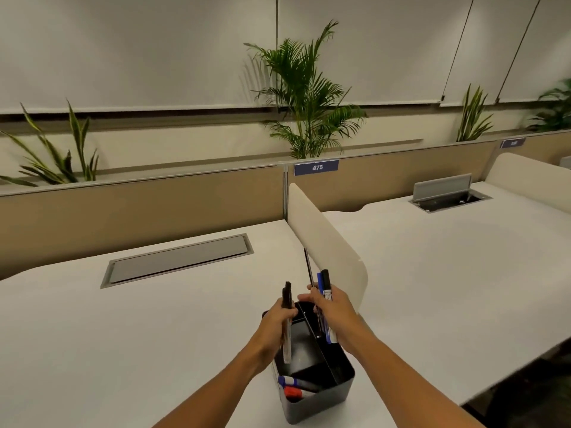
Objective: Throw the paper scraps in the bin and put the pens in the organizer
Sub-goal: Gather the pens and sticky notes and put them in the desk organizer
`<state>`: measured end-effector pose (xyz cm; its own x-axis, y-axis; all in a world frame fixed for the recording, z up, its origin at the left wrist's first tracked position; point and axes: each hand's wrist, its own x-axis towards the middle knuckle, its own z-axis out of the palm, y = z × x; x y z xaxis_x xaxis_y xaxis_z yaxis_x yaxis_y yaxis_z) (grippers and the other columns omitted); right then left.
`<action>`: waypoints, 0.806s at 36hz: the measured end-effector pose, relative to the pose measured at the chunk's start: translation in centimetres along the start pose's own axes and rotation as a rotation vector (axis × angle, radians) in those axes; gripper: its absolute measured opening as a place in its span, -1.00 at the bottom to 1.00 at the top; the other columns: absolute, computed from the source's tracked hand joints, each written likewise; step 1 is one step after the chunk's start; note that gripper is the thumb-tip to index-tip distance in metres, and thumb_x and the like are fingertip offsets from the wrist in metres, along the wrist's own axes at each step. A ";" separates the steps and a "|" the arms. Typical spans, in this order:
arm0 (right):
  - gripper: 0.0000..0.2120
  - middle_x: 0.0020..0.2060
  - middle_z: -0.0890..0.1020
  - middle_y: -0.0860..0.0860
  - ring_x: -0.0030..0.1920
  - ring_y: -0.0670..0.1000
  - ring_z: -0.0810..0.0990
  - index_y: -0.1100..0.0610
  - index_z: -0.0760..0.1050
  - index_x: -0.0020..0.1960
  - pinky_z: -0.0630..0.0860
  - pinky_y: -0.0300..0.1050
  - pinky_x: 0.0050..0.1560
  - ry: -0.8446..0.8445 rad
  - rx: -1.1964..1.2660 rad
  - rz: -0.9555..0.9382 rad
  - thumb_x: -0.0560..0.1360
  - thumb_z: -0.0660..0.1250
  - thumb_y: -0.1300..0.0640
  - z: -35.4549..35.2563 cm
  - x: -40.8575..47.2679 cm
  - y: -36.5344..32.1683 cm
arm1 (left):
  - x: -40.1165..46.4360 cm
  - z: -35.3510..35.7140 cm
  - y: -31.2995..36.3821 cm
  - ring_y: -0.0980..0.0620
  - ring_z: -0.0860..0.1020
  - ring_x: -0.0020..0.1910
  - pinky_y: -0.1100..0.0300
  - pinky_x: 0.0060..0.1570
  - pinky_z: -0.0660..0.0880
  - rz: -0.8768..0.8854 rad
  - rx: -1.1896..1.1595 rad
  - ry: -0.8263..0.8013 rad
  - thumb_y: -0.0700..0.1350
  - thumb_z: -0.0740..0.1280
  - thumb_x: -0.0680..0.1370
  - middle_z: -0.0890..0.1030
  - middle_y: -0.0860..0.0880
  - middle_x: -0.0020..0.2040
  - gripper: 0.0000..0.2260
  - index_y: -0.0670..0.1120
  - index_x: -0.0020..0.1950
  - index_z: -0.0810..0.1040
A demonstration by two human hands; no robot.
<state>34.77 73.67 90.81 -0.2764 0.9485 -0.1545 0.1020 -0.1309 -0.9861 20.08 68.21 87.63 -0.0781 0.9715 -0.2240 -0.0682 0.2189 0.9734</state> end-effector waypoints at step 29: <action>-0.73 -0.28 0.59 0.03 -0.37 -0.07 0.45 0.20 0.50 0.16 0.47 -0.24 -0.32 -0.113 0.113 -0.008 0.59 0.32 0.02 2.2 0.3 2.7 | -2.5 -3.7 -1.0 0.05 0.65 0.00 0.05 0.15 0.59 0.001 0.445 -0.502 -0.15 0.45 0.46 0.66 0.06 -0.04 -0.78 0.05 0.06 0.54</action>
<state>32.85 72.92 87.92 -0.3835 0.9120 -0.1457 -0.0069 -0.1606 -0.9870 16.65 65.24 87.05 0.4016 0.8728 -0.2776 0.3568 0.1300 0.9251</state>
